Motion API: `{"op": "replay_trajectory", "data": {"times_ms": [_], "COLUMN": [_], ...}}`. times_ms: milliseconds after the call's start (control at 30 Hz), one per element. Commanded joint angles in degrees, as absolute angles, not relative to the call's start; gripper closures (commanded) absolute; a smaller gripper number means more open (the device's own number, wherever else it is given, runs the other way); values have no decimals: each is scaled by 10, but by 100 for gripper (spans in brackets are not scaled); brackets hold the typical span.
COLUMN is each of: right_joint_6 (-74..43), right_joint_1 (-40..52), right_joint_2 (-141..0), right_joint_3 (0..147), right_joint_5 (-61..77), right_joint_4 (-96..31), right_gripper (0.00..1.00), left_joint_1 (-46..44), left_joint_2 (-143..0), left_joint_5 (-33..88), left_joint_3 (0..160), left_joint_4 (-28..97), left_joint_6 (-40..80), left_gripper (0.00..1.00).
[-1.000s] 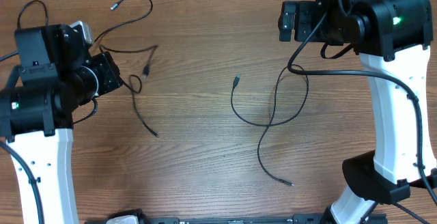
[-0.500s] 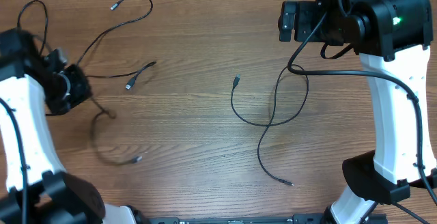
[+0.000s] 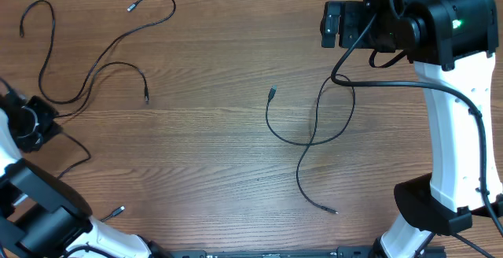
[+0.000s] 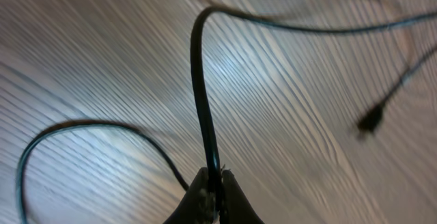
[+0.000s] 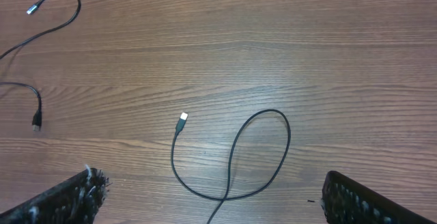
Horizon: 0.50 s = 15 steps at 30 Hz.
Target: Untangle cables
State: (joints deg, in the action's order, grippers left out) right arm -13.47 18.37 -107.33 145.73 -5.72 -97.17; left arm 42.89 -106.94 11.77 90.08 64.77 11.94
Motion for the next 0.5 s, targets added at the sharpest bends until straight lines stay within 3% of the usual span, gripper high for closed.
{"op": "replay_trajectory", "data": {"times_ms": [0, 200, 467], "right_joint_6": [-135, -135, -135], "right_joint_1": [182, 182, 182], "right_joint_2": [-1066, -1066, -1066], "right_joint_3": [1456, 1456, 1456], "right_joint_5": [-64, -64, -64], "right_joint_4": [-970, -970, -970], "right_gripper": [0, 0, 0], "left_joint_1": [460, 477, 484], "left_joint_2": [-1083, -1083, -1083], "left_joint_5": [84, -44, -48], "left_joint_3": [898, 898, 898], "left_joint_4": [622, 582, 470], "left_joint_6": [153, 202, 219], "left_gripper": [96, 95, 94]}}
